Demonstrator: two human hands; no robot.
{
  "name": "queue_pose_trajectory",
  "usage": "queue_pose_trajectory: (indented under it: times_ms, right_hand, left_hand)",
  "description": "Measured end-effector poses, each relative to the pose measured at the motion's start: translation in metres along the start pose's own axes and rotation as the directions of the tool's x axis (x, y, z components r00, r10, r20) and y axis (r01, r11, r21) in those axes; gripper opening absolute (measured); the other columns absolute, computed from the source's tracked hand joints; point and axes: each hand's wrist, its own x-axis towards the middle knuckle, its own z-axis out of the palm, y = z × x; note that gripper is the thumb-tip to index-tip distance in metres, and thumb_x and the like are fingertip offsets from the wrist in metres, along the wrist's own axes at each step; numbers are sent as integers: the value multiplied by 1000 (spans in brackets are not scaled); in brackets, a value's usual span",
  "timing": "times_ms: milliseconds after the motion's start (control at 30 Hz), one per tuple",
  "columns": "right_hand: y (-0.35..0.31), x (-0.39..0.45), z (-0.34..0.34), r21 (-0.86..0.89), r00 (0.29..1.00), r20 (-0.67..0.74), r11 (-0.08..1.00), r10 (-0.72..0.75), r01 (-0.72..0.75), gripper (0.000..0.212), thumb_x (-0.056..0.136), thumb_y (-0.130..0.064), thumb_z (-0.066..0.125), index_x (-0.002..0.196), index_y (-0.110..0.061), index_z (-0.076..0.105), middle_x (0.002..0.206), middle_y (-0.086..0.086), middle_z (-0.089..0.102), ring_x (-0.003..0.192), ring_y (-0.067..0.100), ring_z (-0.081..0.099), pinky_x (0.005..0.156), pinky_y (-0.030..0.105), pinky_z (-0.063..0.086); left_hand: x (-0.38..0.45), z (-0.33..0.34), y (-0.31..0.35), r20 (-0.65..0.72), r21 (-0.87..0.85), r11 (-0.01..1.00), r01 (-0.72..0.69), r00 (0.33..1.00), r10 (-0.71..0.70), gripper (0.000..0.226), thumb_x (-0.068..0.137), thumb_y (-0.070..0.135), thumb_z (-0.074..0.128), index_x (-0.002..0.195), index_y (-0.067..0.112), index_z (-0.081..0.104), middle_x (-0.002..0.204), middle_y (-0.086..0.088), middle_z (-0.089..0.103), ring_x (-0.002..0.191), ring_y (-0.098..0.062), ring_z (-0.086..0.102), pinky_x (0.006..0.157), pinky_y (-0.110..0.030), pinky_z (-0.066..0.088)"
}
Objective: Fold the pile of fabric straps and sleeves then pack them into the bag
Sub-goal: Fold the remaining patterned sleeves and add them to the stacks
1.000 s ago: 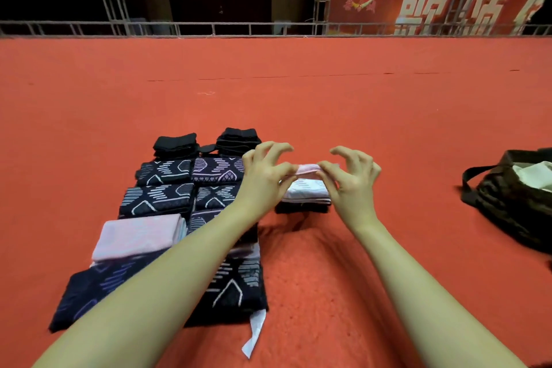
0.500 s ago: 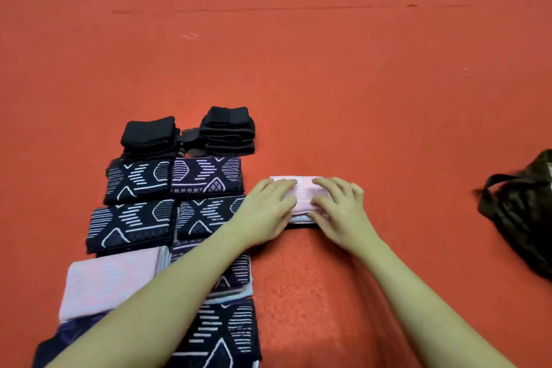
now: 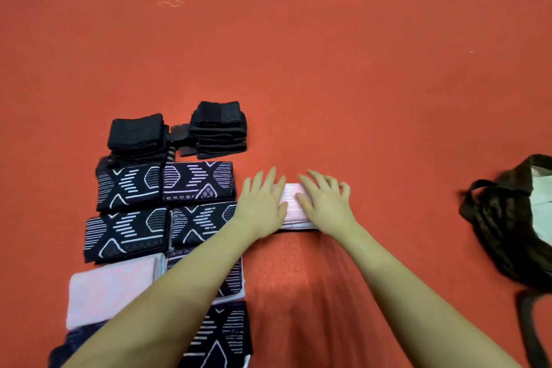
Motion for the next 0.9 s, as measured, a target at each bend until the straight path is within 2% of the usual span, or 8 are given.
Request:
queue_pose_trajectory:
  times_ms: [167,267,333,467,600,733,833,900]
  right_hand:
    - [-1,-19,8,55,999,48,998,19,-21,49,95,-50,29,133,-25,46,146,-8,38,132,18,31,98,35,11]
    - [-1,-19,7,120,992,123,992,34,-48,70,82,-61,22,140,-25,39,146,-11,38,132,14,31,98,34,11]
    - [5,-11,1,165,978,209,985,13,-48,78,78,-61,26,146,-23,30,150,-8,34,136,15,27,100,33,9]
    - [13,4,-5,109,943,327,994,-59,24,75,89,-55,42,152,-21,17,158,-3,20,144,17,14,110,41,3]
    - [8,12,-2,52,939,332,996,-89,76,72,93,-46,48,152,-20,15,150,1,32,144,22,15,113,46,-5]
    - [6,7,2,-35,954,287,994,-88,102,68,91,-50,47,147,-16,28,137,7,38,136,29,23,113,45,-6]
    - [8,-8,3,-29,979,132,987,-152,157,63,78,-55,43,121,-11,54,118,9,51,124,36,41,109,44,0]
    - [11,-19,5,-37,984,41,984,-174,175,58,74,-56,42,105,-11,60,106,7,59,118,39,51,106,46,7]
  left_hand:
    - [-17,6,-1,14,-69,991,-117,993,118,77,85,53,-4,149,21,25,151,-6,33,138,-23,28,106,-37,16]
    - [-14,10,-3,15,-91,992,-91,996,93,52,103,41,16,150,22,23,152,-3,31,137,-20,29,106,-35,18]
    - [-9,8,-6,62,-55,995,-88,994,92,52,104,39,22,152,19,16,155,-3,25,139,-21,26,108,-36,17]
    - [2,9,-14,131,42,991,-129,984,122,59,103,44,20,153,16,5,159,-6,12,145,-24,12,114,-39,5]
    - [12,15,-19,173,-16,984,-177,969,177,60,103,42,21,153,13,5,155,-8,24,143,-24,20,114,-41,4]
    - [6,21,-16,95,-16,983,-181,979,182,62,102,41,28,151,7,13,137,-10,42,123,-29,41,108,-42,17]
    - [-1,22,-15,-101,43,981,-190,976,194,62,93,47,39,136,2,48,105,-11,62,89,-29,59,88,-43,39]
    - [-5,23,-15,-221,85,973,-213,948,227,62,83,53,36,113,7,66,86,-7,62,72,-26,58,76,-39,36]
